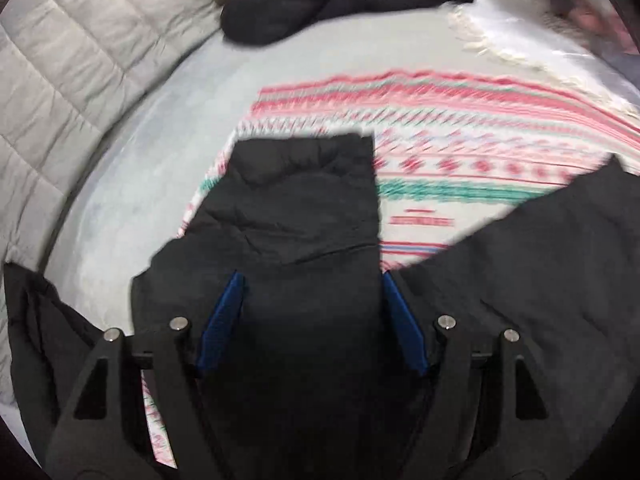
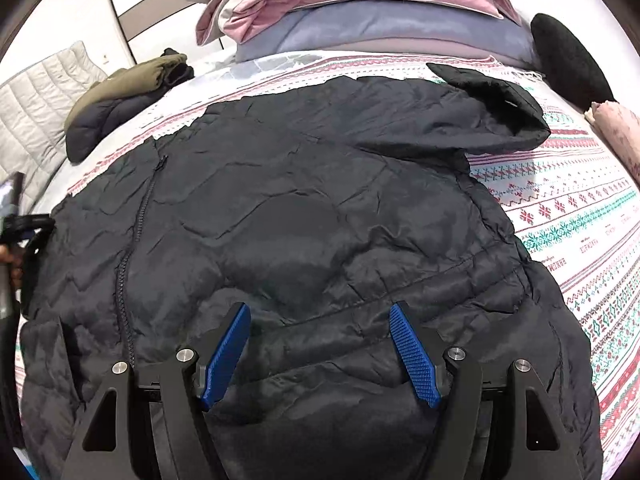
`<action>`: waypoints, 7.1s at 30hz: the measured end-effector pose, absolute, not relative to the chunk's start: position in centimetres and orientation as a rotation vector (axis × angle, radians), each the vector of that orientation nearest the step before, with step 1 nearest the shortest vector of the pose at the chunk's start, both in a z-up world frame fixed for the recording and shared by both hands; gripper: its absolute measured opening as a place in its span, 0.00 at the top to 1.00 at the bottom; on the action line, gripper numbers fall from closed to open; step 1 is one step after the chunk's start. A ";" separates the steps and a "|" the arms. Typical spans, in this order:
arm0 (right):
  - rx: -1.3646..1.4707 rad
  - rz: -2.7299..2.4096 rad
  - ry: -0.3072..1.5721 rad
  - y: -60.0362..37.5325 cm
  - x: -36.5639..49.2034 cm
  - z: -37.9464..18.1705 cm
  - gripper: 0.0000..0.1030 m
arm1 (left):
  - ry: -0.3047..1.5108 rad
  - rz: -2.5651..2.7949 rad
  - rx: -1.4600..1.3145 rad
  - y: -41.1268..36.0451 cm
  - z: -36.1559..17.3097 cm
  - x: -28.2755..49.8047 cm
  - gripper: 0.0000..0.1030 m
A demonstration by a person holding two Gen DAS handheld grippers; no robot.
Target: Fold large clothes
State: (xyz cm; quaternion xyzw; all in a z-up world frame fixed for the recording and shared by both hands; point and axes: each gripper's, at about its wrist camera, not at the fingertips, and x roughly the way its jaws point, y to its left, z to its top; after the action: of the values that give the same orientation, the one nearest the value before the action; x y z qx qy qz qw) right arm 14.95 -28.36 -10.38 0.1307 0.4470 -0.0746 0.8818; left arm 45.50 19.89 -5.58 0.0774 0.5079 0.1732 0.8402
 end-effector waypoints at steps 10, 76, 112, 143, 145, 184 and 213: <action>0.215 -0.165 0.940 -27.4 15.4 -10.7 0.29 | 0.925 0.308 -0.027 25.1 -1.3 40.9 0.92; 0.579 -0.433 0.838 -61.5 10.2 -10.9 0.34 | 0.839 -0.075 -0.050 6.1 -6.0 16.7 0.11; 0.527 0.168 1.084 -47.1 2.1 -13.0 0.41 | 1.184 -0.078 -0.330 23.0 -7.4 13.2 0.23; 0.191 0.022 0.871 -32.4 4.1 -2.5 0.30 | 0.847 0.191 -0.552 34.1 -0.9 12.4 0.19; 0.224 0.040 0.863 -31.2 5.5 -2.2 0.30 | 0.802 0.218 -0.604 35.5 -0.9 13.3 0.19; 0.474 0.045 0.905 -28.1 15.1 -8.8 0.30 | 0.420 -0.063 -0.412 15.3 16.1 25.7 0.96; 0.617 0.184 0.903 -28.5 15.9 -8.5 0.29 | 0.838 -0.335 -0.103 6.9 -0.1 23.9 0.24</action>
State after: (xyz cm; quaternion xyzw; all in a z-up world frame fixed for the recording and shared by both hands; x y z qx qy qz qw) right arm 15.86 -28.54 -8.46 0.2931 0.4288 0.0873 0.8500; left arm 23.93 6.86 -0.07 -0.0499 0.4046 -0.1616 0.8987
